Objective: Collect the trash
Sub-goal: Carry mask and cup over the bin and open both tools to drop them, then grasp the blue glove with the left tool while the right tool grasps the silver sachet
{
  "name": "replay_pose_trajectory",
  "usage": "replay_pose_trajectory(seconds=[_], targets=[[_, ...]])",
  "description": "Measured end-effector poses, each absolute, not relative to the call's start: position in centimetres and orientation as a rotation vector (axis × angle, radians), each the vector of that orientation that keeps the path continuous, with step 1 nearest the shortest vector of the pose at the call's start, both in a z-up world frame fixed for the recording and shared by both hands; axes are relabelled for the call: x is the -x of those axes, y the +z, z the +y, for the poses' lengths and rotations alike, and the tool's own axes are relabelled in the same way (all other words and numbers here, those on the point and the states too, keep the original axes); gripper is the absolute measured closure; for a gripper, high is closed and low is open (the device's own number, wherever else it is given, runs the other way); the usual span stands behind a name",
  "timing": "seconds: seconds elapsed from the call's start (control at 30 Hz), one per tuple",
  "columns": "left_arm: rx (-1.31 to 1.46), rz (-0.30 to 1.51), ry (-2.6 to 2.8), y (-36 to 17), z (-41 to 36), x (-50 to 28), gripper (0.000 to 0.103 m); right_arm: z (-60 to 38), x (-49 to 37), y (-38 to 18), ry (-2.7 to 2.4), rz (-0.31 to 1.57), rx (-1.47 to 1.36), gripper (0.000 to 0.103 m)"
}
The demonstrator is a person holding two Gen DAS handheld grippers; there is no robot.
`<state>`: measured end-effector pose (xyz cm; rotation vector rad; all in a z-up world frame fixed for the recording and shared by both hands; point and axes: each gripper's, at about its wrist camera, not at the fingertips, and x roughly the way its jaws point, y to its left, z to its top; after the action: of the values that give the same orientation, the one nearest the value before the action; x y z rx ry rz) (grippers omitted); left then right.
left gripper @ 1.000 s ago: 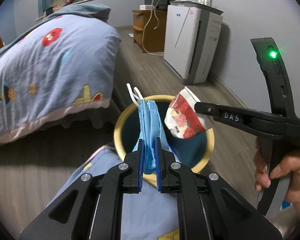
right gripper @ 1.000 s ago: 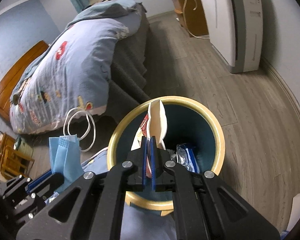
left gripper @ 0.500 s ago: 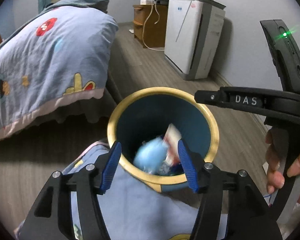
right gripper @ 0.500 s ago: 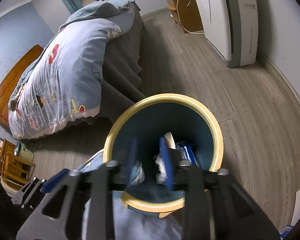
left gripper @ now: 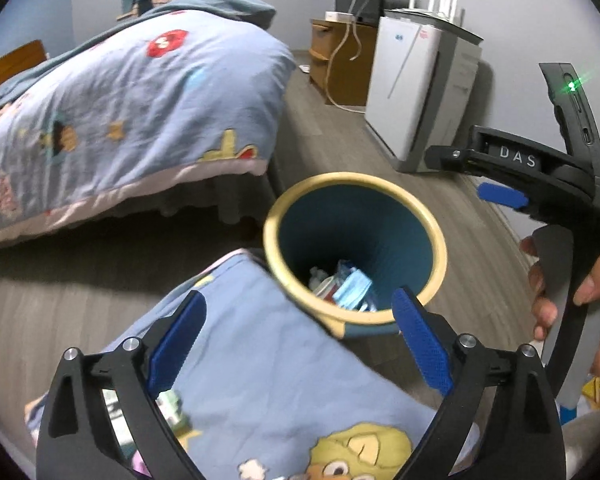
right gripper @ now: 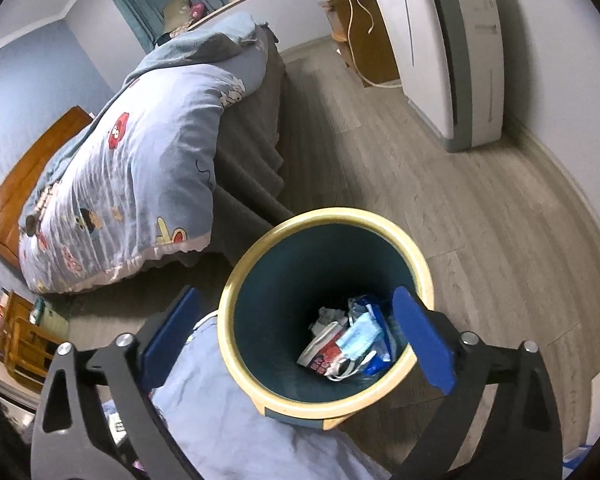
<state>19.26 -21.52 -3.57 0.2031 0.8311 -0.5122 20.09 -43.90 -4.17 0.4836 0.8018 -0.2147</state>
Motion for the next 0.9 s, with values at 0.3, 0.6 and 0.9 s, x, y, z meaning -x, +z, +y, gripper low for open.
replay_pose_trajectory(seconds=[0.3, 0.6, 0.9], targets=[[-0.226, 0.785, -0.416, -0.5, -15.0, -15.0, 0.008, -40.9, -17.3, -2.7, -0.199, 0.817, -0.459, 0.006], [-0.190, 0.779, -0.235, 0.1, -3.7, -10.8, 0.007, -32.4, -15.7, -2.5, -0.041, 0.876, -0.332, 0.006], [-0.162, 0.847, -0.081, -3.8, 4.1, -10.5, 0.007, -26.2, -15.3, -4.9, 0.056, 0.968, -0.241, 0.006]])
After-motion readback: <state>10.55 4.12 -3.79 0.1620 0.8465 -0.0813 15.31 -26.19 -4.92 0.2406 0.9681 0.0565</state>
